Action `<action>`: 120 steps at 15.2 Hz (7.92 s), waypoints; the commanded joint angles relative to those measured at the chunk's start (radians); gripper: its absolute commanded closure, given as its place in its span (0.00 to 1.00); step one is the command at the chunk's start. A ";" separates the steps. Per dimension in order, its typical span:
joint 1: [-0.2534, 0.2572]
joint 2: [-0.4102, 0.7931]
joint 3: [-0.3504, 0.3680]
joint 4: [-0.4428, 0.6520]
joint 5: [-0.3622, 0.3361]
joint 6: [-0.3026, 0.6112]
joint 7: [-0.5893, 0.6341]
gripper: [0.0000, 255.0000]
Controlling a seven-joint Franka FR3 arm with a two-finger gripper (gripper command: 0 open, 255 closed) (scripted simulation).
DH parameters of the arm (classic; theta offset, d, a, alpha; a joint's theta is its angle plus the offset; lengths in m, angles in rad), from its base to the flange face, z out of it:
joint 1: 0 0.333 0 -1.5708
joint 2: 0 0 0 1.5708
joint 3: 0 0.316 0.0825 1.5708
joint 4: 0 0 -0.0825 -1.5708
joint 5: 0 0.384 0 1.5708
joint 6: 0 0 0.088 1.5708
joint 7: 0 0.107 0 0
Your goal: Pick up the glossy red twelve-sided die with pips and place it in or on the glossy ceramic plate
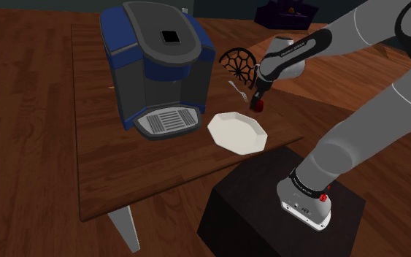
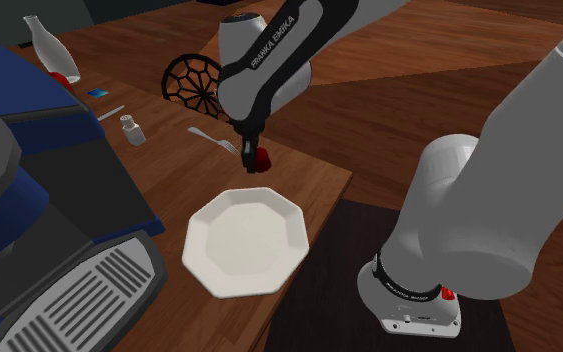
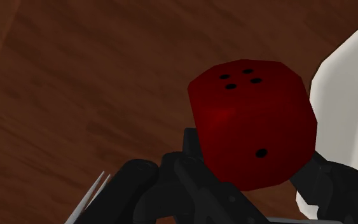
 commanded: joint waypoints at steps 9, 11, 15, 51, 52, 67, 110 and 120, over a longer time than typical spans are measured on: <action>-0.011 -0.104 0.017 0.059 -0.028 -0.161 0.023 1.00; -0.005 -0.131 0.035 0.035 -0.033 -0.164 0.051 1.00; 0.023 -0.225 0.110 -0.054 -0.034 -0.173 0.158 1.00; -0.156 -0.260 -0.218 -0.330 -0.241 0.085 -0.274 0.00; -0.156 -0.260 -0.218 -0.330 -0.241 0.085 -0.274 0.00; -0.174 -0.349 -0.186 -0.308 -0.244 -0.025 -0.261 1.00; 0.169 -0.235 0.257 -0.316 0.068 0.092 0.234 1.00; 0.169 -0.235 0.257 -0.316 0.068 0.092 0.234 0.00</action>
